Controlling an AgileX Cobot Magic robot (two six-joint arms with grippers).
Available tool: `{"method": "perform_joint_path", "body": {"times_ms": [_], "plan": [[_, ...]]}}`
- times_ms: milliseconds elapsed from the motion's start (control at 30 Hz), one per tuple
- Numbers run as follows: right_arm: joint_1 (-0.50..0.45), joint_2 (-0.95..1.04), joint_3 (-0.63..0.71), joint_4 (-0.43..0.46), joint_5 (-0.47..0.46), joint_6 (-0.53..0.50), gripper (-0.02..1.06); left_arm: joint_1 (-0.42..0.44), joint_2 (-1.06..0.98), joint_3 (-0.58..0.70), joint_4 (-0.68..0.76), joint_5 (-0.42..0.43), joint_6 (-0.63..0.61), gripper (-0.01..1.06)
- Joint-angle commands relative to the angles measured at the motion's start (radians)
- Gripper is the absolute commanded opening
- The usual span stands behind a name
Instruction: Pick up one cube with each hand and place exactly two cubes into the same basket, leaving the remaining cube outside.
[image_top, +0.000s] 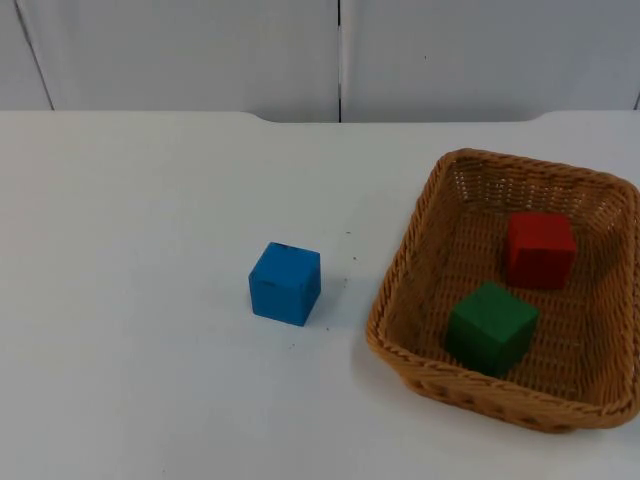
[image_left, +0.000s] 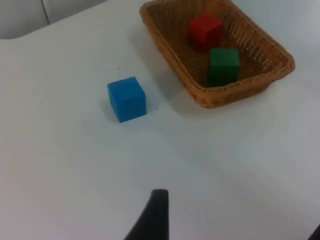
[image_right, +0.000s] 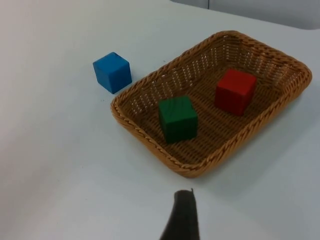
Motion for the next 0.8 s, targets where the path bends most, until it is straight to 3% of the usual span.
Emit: {"method": "perform_joint_path", "body": {"times_ms": [0, 767], "plan": [[-0.001, -0.003, 0.001, -0.009, -0.009, 0.002, 0.66, 0.001, -0.004, 0.005, 0.037, 0.001, -0.049, 0.87], [-0.001, -0.003, 0.001, -0.009, -0.006, -0.039, 0.66, 0.001, -0.004, 0.005, 0.004, 0.0, 0.014, 0.87]]}}
